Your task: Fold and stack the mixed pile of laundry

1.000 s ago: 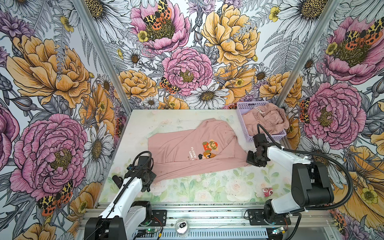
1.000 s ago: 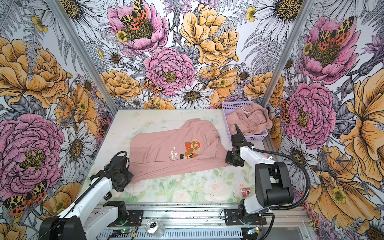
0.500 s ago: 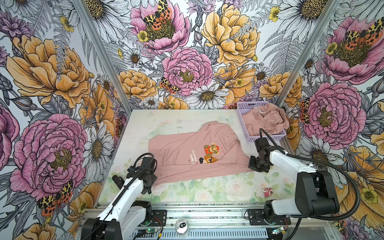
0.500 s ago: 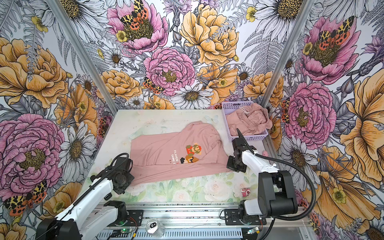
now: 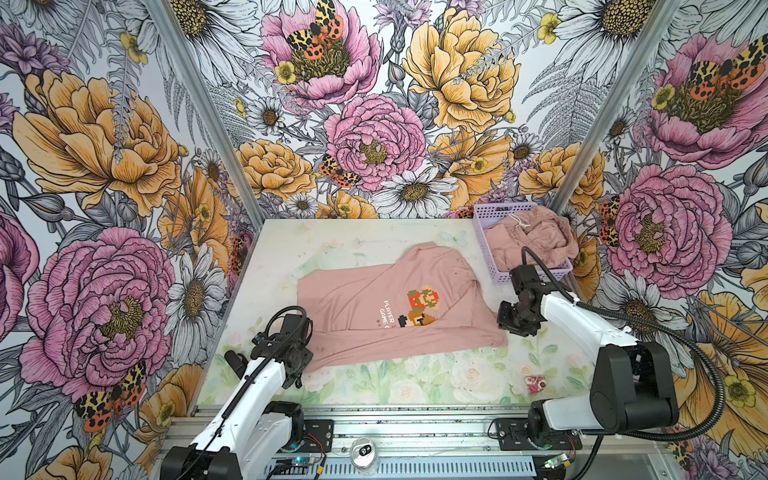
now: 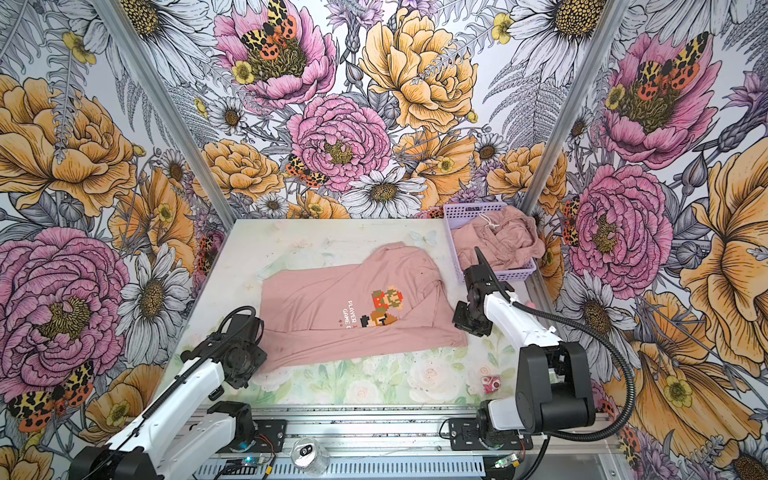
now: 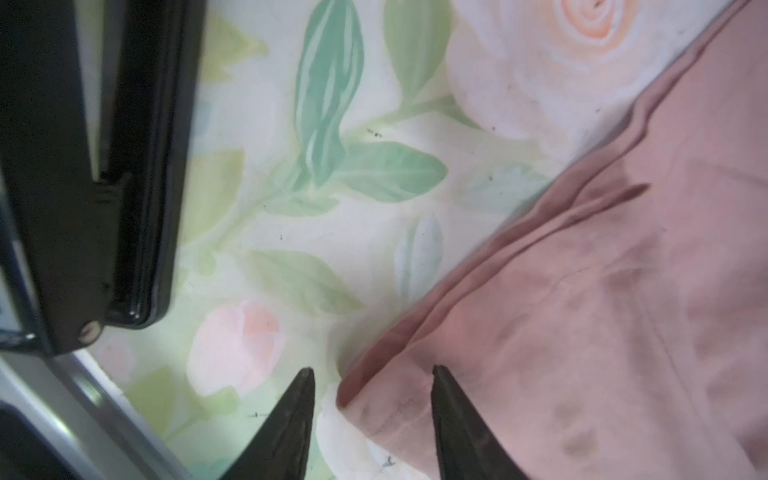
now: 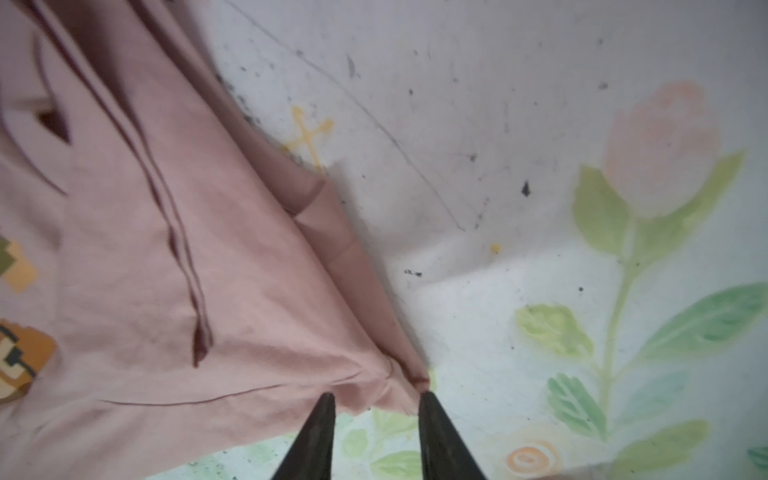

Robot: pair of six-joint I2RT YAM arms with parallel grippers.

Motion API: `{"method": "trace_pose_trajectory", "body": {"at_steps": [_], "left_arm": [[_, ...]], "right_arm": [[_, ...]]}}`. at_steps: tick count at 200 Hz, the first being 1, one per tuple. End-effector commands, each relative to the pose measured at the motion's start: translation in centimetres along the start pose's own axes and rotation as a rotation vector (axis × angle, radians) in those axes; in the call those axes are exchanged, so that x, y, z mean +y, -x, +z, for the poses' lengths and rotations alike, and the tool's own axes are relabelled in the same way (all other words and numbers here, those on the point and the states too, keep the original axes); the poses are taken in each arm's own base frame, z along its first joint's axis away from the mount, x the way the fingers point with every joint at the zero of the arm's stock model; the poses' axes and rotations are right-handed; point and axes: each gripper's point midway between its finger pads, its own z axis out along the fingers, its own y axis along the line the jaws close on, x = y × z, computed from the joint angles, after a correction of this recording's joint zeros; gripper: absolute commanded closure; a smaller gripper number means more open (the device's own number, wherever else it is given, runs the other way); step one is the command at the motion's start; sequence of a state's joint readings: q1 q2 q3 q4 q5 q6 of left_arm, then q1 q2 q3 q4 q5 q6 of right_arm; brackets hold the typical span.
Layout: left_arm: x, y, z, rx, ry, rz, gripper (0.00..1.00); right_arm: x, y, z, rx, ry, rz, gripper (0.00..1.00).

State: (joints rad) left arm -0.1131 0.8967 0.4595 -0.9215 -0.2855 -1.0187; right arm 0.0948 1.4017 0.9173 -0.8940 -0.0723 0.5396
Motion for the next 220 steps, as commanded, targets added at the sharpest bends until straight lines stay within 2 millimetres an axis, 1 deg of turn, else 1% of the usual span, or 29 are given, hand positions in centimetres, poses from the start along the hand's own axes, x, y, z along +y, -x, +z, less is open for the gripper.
{"method": "trace_pose_trajectory", "body": {"at_steps": [1, 15, 41, 53, 73, 90, 105, 123, 144, 172, 220], "left_arm": [[-1.1, 2.1, -2.1, -0.066, -0.037, -0.017, 0.45], [-1.6, 2.9, -2.9, -0.089, -0.057, -0.017, 0.41], [-2.6, 3.9, -4.1, -0.116, -0.094, -0.023, 0.36], [-3.2, 4.2, -4.6, -0.122, -0.108, -0.013, 0.35], [-4.0, 4.3, -5.2, -0.127, -0.132, 0.007, 0.33], [-4.3, 4.3, -5.5, -0.125, -0.146, 0.013, 0.33], [-4.4, 4.1, -5.6, -0.121, -0.154, 0.014, 0.33], [-4.2, 3.8, -5.3, -0.115, -0.153, 0.010, 0.33], [-3.9, 3.5, -5.0, -0.107, -0.149, 0.006, 0.32], [-3.7, 3.2, -4.8, -0.101, -0.151, 0.001, 0.32], [-3.5, 3.1, -4.7, -0.099, -0.149, -0.001, 0.32]], "right_arm": [[3.1, 0.8, -1.7, -0.037, 0.075, -0.027, 0.60], [4.7, 0.6, -1.2, -0.026, 0.121, -0.038, 0.57], [7.2, 0.2, 0.5, 0.001, 0.202, -0.029, 0.54], [8.2, -0.1, 1.3, 0.015, 0.225, -0.032, 0.53], [9.0, -0.4, 2.3, 0.035, 0.238, -0.024, 0.53], [9.0, -0.9, 3.3, 0.053, 0.225, -0.014, 0.53], [8.5, -1.1, 3.9, 0.062, 0.200, 0.002, 0.53], [7.8, -1.5, 4.6, 0.064, 0.174, 0.013, 0.53], [7.6, -1.7, 5.2, 0.064, 0.174, 0.026, 0.53], [7.8, -1.5, 5.4, 0.058, 0.186, 0.039, 0.54], [8.3, -1.0, 5.2, 0.047, 0.196, 0.039, 0.56]]}}
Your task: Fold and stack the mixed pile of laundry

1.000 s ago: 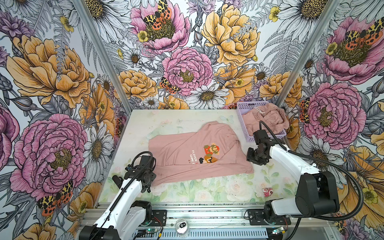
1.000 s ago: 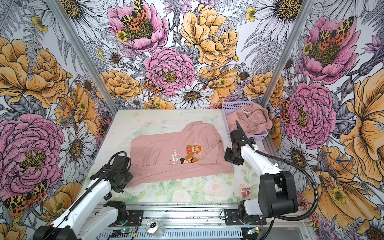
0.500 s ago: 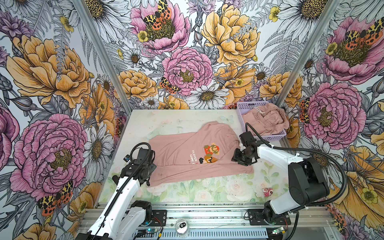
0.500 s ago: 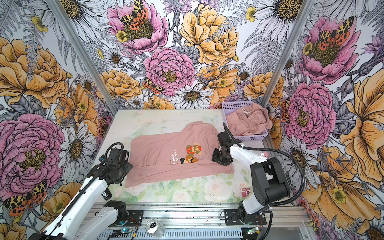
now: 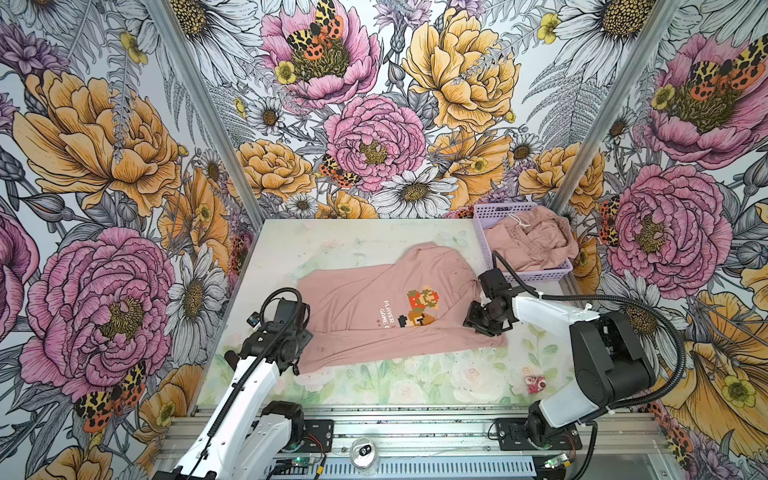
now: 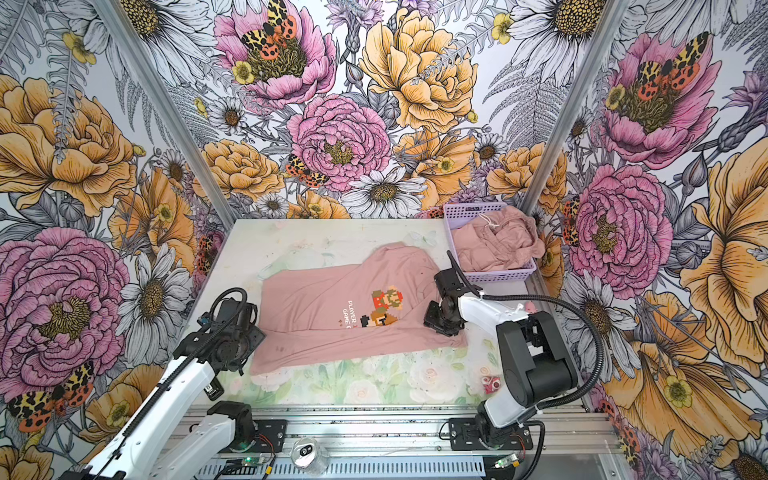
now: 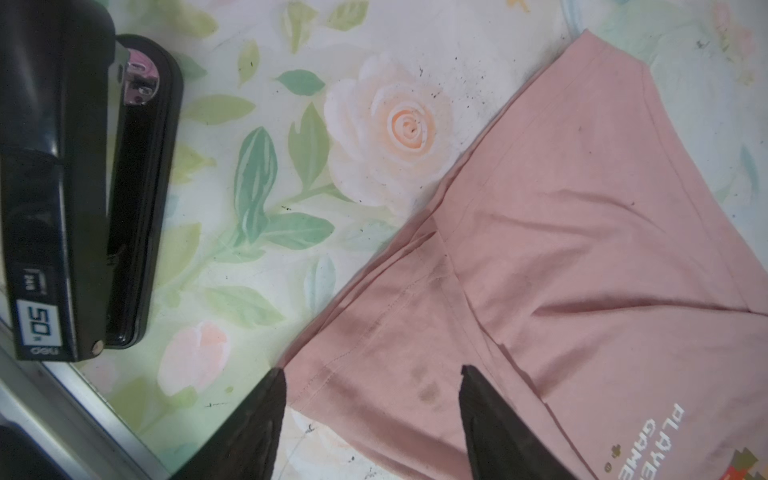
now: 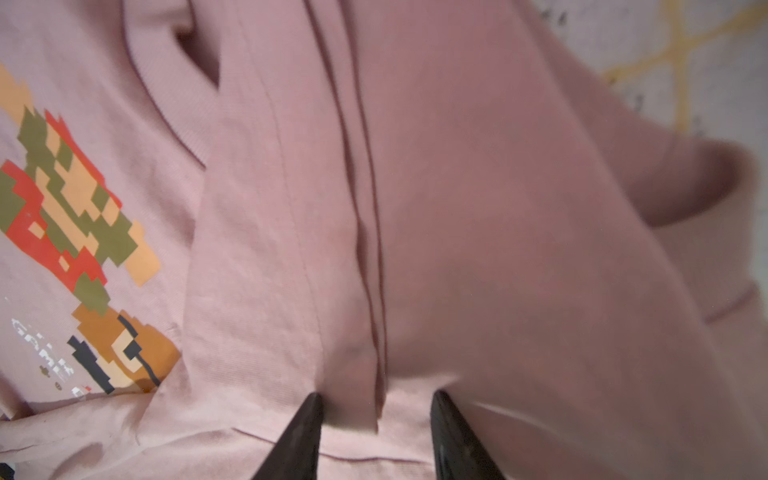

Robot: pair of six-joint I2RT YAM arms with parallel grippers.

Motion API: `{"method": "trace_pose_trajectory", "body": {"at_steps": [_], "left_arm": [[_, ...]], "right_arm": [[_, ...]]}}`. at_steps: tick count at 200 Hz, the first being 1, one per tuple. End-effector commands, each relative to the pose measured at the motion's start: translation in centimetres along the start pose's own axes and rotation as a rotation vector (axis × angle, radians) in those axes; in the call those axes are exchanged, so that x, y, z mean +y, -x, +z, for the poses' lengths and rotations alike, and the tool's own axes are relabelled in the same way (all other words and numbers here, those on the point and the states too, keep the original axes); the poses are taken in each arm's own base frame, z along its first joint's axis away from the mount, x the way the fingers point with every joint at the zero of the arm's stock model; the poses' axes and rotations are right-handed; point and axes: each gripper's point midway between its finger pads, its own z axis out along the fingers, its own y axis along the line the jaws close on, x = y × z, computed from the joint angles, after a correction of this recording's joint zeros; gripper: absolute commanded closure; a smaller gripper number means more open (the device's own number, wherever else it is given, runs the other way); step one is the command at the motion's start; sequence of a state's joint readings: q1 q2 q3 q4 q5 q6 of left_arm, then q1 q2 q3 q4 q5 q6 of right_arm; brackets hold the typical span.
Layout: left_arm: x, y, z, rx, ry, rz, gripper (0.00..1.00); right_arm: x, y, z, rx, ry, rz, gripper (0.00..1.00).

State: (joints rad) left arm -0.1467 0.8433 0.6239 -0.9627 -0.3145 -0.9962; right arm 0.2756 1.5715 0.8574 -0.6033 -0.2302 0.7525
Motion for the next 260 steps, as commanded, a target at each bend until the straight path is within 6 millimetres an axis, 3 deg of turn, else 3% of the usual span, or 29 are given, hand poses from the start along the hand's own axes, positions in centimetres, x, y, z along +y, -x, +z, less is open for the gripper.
{"method": "trace_pose_trajectory", "body": {"at_steps": [1, 260], "left_arm": [[0.3, -0.3, 0.1, 0.002, -0.001, -0.002, 0.32], [0.6, -1.2, 0.6, 0.026, -0.005, 0.002, 0.32]], "right_arm": [[0.6, 0.9, -0.1, -0.031, 0.013, 0.008, 0.56], [1.7, 1.8, -0.3, -0.053, 0.037, 0.007, 0.76]]}}
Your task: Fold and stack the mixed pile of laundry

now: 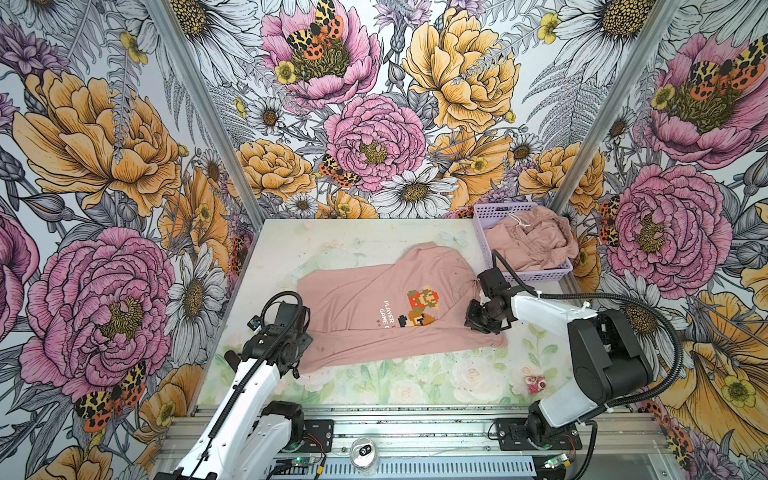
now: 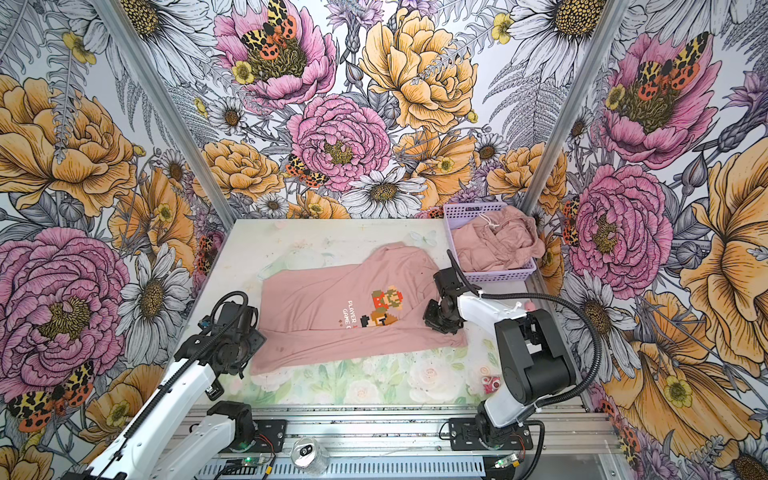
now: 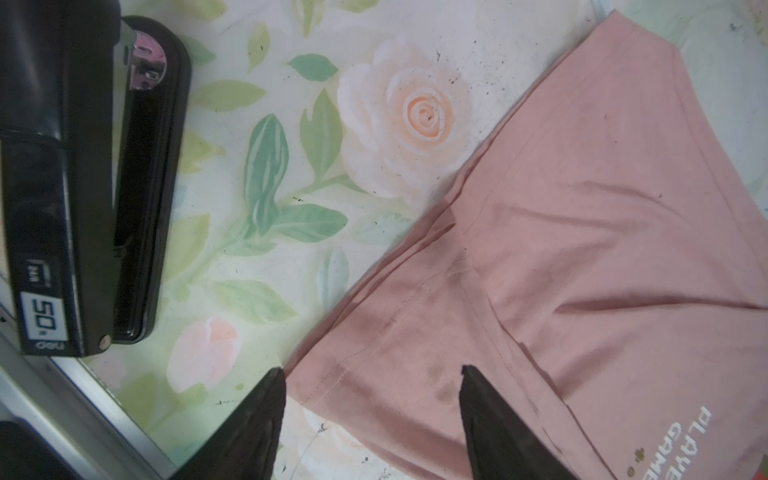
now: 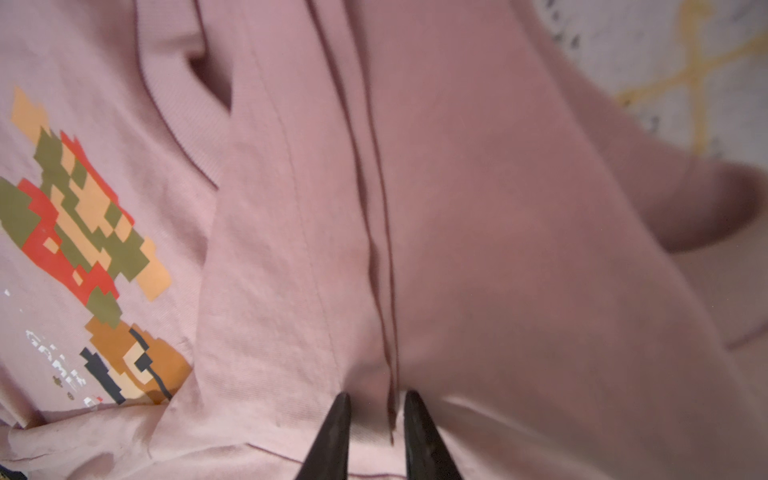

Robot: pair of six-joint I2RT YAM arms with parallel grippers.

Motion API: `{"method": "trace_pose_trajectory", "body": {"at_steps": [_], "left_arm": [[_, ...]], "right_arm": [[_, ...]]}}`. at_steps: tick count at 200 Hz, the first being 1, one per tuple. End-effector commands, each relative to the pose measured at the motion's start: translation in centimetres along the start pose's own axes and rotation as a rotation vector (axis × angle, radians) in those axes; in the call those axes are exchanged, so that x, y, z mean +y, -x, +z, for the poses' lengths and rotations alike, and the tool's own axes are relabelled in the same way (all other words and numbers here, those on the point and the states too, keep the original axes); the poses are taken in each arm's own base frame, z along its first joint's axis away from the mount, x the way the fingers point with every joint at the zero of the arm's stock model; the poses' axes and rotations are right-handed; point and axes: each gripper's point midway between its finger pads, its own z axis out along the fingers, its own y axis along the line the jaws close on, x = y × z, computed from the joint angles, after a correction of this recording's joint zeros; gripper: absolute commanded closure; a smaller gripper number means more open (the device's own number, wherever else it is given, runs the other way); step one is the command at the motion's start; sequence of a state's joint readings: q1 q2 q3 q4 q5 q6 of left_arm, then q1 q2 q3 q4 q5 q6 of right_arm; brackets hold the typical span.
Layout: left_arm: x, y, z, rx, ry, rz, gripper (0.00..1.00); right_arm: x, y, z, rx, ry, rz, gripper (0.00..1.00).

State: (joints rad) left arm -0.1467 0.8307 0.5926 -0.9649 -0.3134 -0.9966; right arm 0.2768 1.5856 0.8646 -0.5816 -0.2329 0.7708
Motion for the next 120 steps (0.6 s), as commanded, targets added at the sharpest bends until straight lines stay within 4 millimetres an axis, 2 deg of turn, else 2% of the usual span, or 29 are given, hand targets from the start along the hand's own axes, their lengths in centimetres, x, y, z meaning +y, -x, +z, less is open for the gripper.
{"method": "trace_pose_trajectory", "body": {"at_steps": [1, 46, 120], "left_arm": [[-0.1, -0.5, 0.1, 0.015, -0.022, -0.003, 0.32], [-0.6, -0.5, 0.0, 0.020, -0.040, 0.004, 0.32], [-2.5, -0.4, -0.2, 0.033, -0.078, 0.060, 0.32]], "right_arm": [[1.4, 1.3, -0.5, -0.044, 0.026, -0.008, 0.76], [1.2, 1.3, -0.3, -0.040, 0.021, -0.007, 0.82], [2.3, 1.9, -1.0, -0.063, 0.045, -0.018, 1.00]]}}
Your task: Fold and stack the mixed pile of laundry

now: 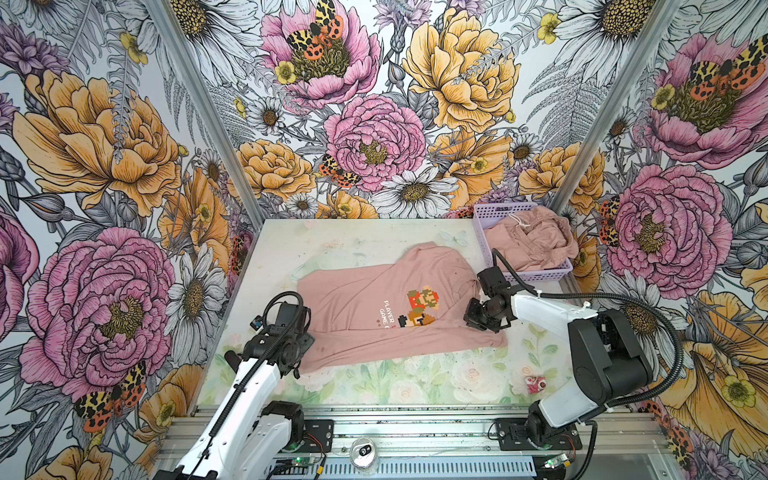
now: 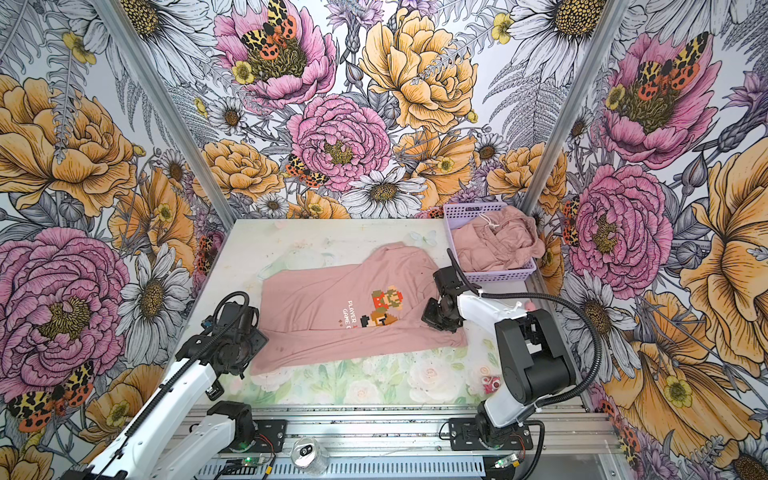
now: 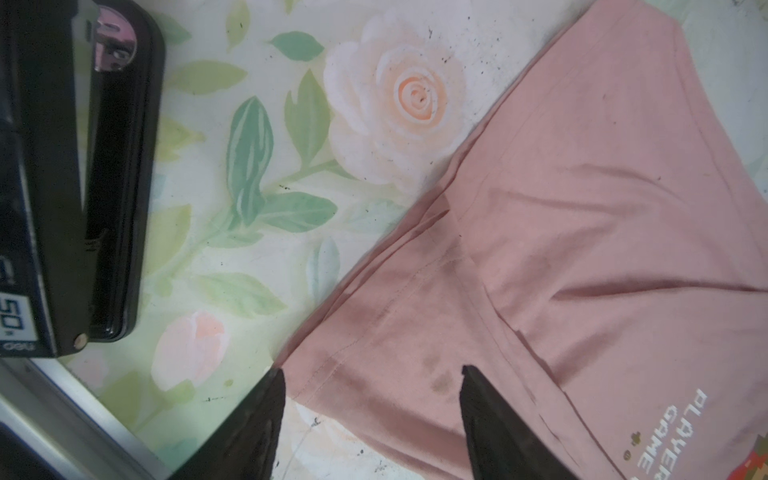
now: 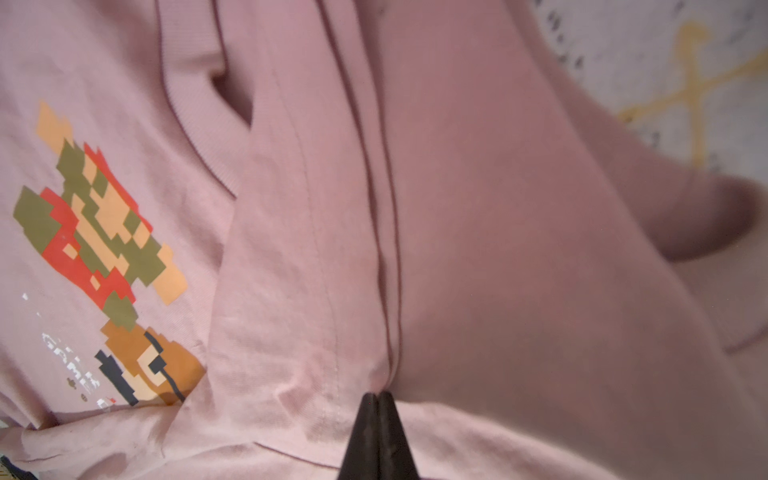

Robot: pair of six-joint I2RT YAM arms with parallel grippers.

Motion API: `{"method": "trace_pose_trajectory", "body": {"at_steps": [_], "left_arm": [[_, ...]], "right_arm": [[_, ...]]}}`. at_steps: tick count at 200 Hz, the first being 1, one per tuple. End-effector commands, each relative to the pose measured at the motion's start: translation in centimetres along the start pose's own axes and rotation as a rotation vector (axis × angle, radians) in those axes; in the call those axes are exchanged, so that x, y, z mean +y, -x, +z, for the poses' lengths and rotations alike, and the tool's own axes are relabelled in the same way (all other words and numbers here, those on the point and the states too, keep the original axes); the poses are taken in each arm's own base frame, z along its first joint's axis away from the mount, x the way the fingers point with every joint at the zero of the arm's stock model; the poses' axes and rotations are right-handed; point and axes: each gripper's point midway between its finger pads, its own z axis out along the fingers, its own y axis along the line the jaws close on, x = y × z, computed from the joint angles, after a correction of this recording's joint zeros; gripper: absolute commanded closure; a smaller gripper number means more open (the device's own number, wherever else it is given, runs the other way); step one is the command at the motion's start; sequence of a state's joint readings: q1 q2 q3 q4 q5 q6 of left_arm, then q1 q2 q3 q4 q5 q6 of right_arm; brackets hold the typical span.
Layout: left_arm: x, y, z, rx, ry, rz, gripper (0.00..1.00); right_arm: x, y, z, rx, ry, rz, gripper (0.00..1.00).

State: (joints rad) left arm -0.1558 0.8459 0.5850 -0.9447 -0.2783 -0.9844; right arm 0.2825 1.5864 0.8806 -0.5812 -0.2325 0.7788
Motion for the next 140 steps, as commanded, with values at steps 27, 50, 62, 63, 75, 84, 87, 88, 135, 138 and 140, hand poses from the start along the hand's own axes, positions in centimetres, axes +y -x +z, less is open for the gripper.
{"method": "trace_pose_trajectory", "body": {"at_steps": [27, 50, 62, 63, 75, 84, 87, 88, 135, 138, 140], "left_arm": [[-2.6, 0.4, -0.6, -0.003, -0.066, 0.055, 0.32], [-3.1, 0.4, -0.6, -0.003, -0.076, 0.066, 0.32], [-3.4, 0.4, -0.6, -0.004, -0.084, 0.071, 0.32], [-3.4, 0.4, -0.6, -0.003, -0.083, 0.071, 0.32], [-3.5, 0.4, -0.6, -0.003, -0.085, 0.075, 0.32], [-3.7, 0.3, -0.6, -0.002, -0.087, 0.079, 0.32], [-3.7, 0.3, -0.6, -0.002, -0.087, 0.080, 0.32], [-3.7, 0.3, -0.6, -0.002, -0.088, 0.080, 0.32], [-3.9, 0.4, -0.7, -0.004, -0.093, 0.084, 0.32], [-4.0, 0.4, -0.7, -0.004, -0.094, 0.085, 0.32], [-4.0, 0.4, -0.7, -0.005, -0.094, 0.085, 0.32]], "right_arm": [[2.6, 2.1, -1.1, -0.065, 0.052, -0.032, 1.00], [3.5, 2.6, -1.2, -0.066, 0.065, -0.049, 1.00], [4.0, 2.8, -1.1, -0.063, 0.069, -0.062, 1.00], [4.1, 2.8, -1.1, -0.064, 0.070, -0.063, 1.00], [4.5, 3.1, -0.9, -0.062, 0.070, -0.076, 1.00], [4.9, 3.4, -0.9, -0.063, 0.072, -0.086, 1.00], [4.9, 3.4, -0.9, -0.063, 0.072, -0.087, 1.00], [5.0, 3.5, -0.8, -0.062, 0.072, -0.089, 1.00], [7.2, 5.0, -0.4, -0.071, 0.076, -0.147, 1.00], [7.4, 5.1, -0.5, -0.072, 0.078, -0.153, 1.00], [7.5, 5.1, -0.4, -0.071, 0.077, -0.154, 1.00]]}}
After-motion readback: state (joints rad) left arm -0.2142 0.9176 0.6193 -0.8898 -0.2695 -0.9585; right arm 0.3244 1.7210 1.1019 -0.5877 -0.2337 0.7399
